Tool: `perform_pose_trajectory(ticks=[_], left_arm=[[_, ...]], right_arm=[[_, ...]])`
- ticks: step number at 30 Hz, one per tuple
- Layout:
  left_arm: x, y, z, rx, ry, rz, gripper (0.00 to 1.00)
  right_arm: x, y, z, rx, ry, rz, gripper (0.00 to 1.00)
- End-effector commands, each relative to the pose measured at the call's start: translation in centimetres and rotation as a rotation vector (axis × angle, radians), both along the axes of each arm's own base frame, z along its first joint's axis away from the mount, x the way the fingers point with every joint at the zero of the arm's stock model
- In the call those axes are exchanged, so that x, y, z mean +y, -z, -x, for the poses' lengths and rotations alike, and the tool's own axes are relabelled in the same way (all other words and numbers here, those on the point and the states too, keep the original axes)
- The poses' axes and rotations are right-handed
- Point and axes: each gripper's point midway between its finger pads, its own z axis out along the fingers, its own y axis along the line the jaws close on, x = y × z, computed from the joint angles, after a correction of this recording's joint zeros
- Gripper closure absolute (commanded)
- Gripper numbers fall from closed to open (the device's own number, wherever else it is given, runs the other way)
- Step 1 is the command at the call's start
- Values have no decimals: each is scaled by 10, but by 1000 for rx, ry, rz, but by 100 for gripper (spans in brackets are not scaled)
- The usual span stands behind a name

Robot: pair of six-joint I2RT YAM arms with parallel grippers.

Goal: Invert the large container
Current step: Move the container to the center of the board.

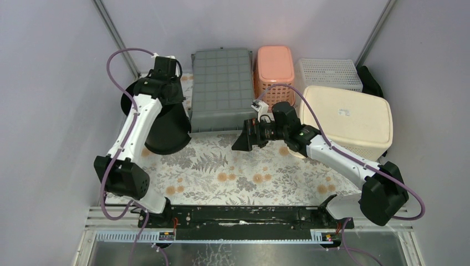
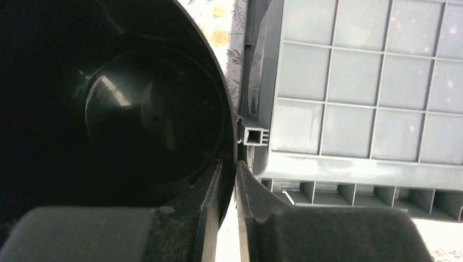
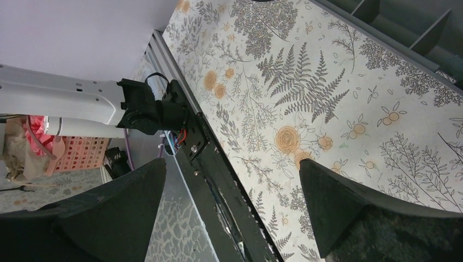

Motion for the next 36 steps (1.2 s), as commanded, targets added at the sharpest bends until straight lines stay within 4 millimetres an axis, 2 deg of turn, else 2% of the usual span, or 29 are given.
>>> perform_pose_trajectory(ticks=[1, 5, 6, 7, 8, 13, 17, 20, 25, 31, 36], left_arm=[[0, -4, 16, -5, 6, 19, 76], [-3, -9, 25, -43, 4, 55, 58], [-2, -10, 27, -55, -5, 61, 48], [-3, -12, 28, -71, -4, 71, 8], [-4, -14, 31, -80, -8, 83, 1], [-12, -23, 51, -114, -28, 152, 0], [-14, -33, 78, -196, -21, 172, 0], [-8, -50, 98, -299, -41, 200, 0], [-10, -75, 120, -389, -31, 270, 0], [8, -76, 144, -403, -165, 288, 0], [21, -77, 161, -433, -237, 291, 0]], right_arm=[[-1, -6, 2, -29, -22, -7, 0], [-5, -4, 0, -49, -17, 34, 1], [-7, -4, -1, -56, -10, 47, 1], [-9, -4, -2, -65, -5, 61, 1], [-11, -4, -3, -72, -1, 75, 1], [-27, -7, -15, -121, 90, 161, 1], [-40, -22, -29, -149, 220, 190, 1], [-39, -41, -23, -185, 209, 128, 1], [-35, -66, -7, -236, 151, 14, 1], [-37, -66, -2, -198, 174, -12, 1], [-38, -48, 1, -124, 163, 45, 1]])
